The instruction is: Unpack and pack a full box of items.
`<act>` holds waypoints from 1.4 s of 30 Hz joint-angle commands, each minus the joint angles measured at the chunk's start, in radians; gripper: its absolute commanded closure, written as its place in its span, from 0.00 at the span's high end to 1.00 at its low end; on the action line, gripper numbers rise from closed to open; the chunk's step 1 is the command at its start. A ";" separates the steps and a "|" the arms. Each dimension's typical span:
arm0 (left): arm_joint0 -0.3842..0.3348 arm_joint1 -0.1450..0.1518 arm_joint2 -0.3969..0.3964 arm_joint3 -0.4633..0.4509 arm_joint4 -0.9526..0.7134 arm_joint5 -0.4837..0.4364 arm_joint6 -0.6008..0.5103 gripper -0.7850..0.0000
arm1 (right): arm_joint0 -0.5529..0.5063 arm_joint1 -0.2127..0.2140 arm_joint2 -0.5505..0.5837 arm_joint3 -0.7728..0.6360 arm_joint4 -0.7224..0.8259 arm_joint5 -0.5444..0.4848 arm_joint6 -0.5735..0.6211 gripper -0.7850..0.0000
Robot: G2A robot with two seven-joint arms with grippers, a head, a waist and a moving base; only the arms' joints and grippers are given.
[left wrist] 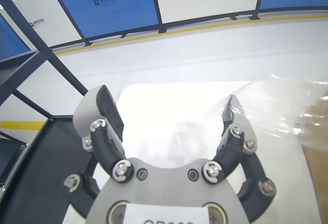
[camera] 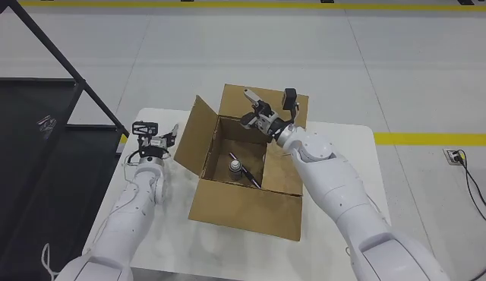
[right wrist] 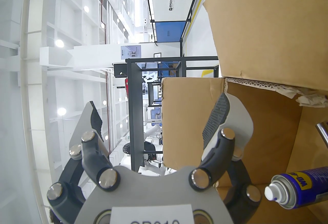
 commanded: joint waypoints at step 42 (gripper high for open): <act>0.115 0.059 -0.129 -0.097 -0.060 0.077 0.078 1.00 | 0.008 -0.005 0.043 0.019 -0.025 -0.001 0.029 1.00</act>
